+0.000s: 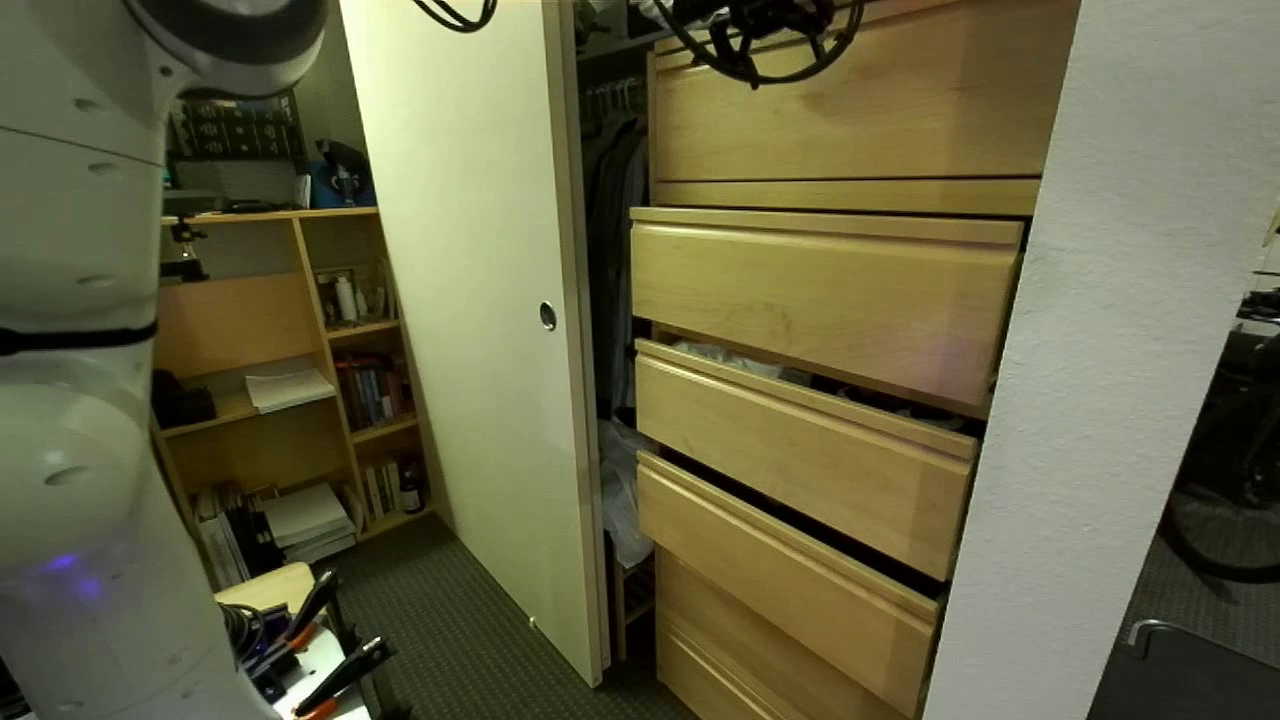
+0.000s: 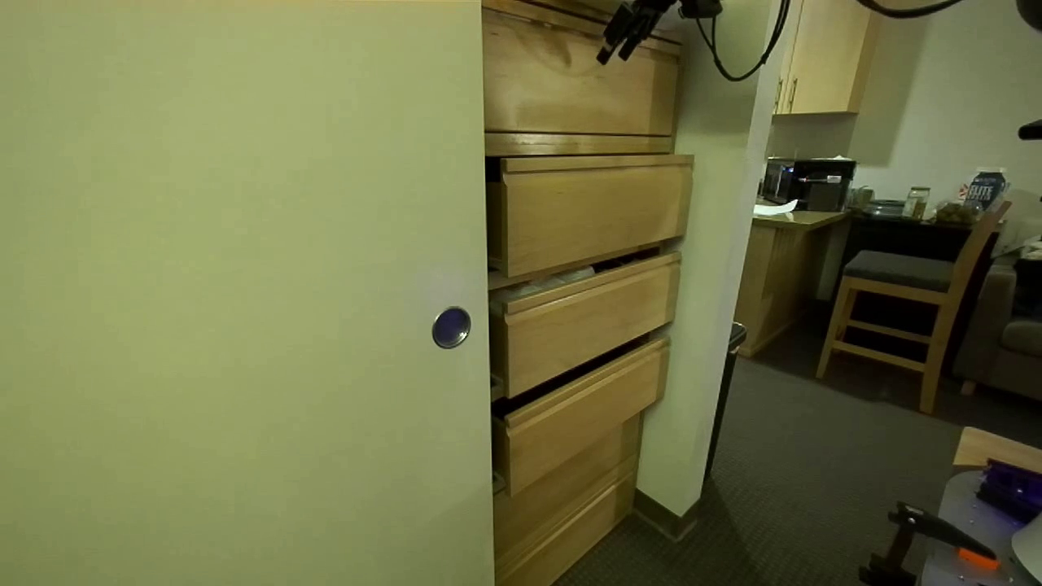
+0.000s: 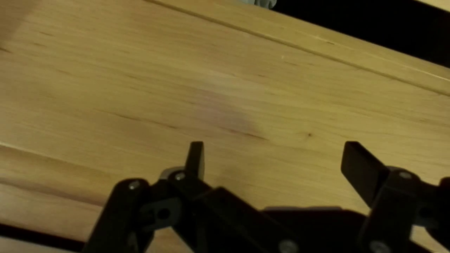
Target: Close the open drawer
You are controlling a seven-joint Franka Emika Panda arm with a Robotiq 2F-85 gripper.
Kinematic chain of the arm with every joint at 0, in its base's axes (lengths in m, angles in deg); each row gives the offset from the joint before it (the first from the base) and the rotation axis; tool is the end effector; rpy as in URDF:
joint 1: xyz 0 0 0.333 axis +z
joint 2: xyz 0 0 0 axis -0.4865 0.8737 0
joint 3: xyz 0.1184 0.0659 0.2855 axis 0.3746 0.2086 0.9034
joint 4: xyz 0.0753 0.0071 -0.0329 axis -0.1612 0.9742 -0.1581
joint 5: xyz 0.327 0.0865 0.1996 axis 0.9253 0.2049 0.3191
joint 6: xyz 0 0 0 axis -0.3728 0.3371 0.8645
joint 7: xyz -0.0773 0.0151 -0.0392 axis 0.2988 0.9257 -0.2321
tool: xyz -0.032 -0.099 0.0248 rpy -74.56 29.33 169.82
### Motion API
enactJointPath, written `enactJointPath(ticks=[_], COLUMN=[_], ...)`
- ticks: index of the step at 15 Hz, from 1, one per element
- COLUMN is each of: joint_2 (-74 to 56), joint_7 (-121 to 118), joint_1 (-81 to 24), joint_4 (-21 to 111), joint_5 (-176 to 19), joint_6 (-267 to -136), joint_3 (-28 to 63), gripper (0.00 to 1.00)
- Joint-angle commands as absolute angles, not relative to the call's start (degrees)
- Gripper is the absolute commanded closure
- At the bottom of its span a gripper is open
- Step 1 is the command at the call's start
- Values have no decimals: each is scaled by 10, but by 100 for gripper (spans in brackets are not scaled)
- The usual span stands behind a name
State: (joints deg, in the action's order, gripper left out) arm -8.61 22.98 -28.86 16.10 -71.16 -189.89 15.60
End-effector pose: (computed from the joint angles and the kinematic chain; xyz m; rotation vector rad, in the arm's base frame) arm 0.6696 -0.0493 0.7403 2.7971 0.3498 1.0930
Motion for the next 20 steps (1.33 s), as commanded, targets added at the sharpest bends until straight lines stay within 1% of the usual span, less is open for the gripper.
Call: enactJointPath(ticks=[1,4,9,13,17,20], joint_2=[-43,-53,-138,-216,-295,-342], joint_7=[249,248,310,357,373,369], joint_1=[-298,-296,-303,-296,-283,-271], joint_4=[87,90,175,259,367,454], joint_5=[-698,-693,-641,-621,-641,-656], joint_6=[-1877,-1859,-1779,-1700,-1691,-1712], joint_3=[160,164,186,183,183,192], gripper=[0,0,0,0,0,0])
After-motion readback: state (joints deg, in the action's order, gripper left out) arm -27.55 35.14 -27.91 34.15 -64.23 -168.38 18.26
